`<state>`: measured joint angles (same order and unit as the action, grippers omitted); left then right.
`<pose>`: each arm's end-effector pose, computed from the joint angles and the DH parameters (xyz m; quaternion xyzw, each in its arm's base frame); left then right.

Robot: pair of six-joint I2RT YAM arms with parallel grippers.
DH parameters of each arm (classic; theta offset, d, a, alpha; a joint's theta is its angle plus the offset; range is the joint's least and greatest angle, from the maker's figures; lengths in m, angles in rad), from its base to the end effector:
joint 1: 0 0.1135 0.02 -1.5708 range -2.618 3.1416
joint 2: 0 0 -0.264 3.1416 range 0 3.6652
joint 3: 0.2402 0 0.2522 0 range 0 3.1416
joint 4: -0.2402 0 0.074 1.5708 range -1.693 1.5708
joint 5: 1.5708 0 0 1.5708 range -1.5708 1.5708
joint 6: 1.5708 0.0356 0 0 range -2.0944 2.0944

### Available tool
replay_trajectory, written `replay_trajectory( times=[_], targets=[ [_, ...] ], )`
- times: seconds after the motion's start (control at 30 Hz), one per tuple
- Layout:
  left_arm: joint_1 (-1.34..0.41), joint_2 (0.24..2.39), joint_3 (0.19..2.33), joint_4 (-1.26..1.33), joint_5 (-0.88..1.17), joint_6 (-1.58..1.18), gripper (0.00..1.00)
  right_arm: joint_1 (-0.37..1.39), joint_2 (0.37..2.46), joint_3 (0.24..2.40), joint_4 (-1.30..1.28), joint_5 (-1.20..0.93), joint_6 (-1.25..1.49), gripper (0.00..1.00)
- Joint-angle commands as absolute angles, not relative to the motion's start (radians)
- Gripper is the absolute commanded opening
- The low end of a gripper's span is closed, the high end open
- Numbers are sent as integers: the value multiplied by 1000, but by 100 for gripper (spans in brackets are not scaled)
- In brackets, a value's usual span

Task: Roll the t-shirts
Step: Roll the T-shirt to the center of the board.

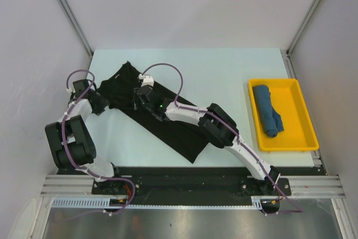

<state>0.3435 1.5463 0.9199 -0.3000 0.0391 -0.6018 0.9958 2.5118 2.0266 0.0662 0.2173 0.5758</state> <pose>0.2952 0.1041 0.1948 -0.4262 0.8472 -0.0592 0.3116 0.3204 0.4804 0.1636 -0.1160 0.8278 0.3187 0.4470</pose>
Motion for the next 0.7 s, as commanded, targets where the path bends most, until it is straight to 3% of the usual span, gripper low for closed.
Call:
replay_trajectory(
  times=[0.0,0.3,0.67],
  targets=[
    [354,1565,930,-249,61,-594,42,996,2523,2059,46,229,577,38],
    [354,1658,962,-186,101,-606,43,992,2513,2025,51,199,581,21],
    [350,1710,988,-167,80,-620,38,983,2511,2034,46,175,583,13]
  ],
)
